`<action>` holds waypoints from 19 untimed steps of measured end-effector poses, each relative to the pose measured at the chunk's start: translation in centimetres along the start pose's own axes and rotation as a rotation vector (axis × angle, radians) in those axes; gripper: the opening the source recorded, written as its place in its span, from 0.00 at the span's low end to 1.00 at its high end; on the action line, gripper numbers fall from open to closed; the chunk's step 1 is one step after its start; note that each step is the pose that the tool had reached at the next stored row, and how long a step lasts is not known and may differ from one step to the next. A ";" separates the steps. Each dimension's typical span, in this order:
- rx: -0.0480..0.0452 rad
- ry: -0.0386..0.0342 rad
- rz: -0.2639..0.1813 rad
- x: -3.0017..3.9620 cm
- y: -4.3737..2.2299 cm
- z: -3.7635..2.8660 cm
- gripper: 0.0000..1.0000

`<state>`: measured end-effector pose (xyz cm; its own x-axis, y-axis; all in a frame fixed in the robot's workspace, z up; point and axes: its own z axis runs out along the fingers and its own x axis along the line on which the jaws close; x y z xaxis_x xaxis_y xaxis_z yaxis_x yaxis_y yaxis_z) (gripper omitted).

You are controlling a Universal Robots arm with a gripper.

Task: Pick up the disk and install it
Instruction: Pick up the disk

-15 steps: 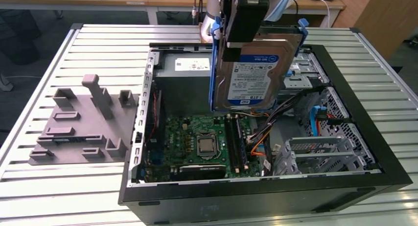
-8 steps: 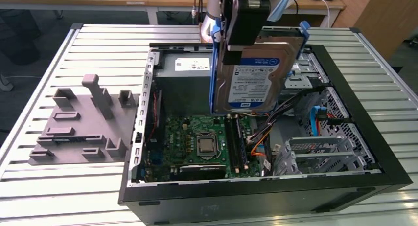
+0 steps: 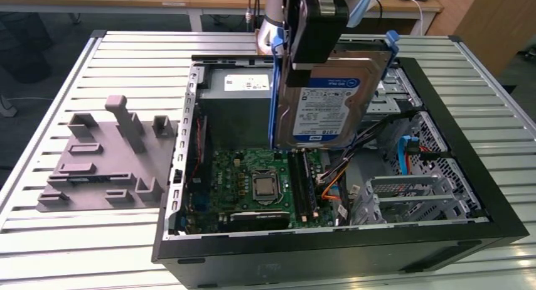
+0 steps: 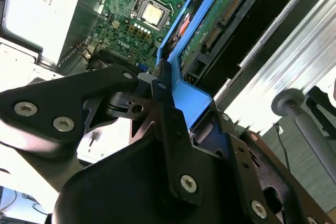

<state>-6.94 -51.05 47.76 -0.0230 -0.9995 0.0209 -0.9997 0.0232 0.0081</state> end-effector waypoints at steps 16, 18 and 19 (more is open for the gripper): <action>-0.0001 0.0002 0.000 0.25 -0.79 0.02 0.36; -0.0001 0.0002 0.000 0.23 -1.59 0.02 0.36; -0.0002 0.0002 0.000 0.21 -2.24 0.03 0.36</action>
<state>-4.71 -51.32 47.71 -0.0230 -0.9995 0.0211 -0.9997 0.0232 0.0083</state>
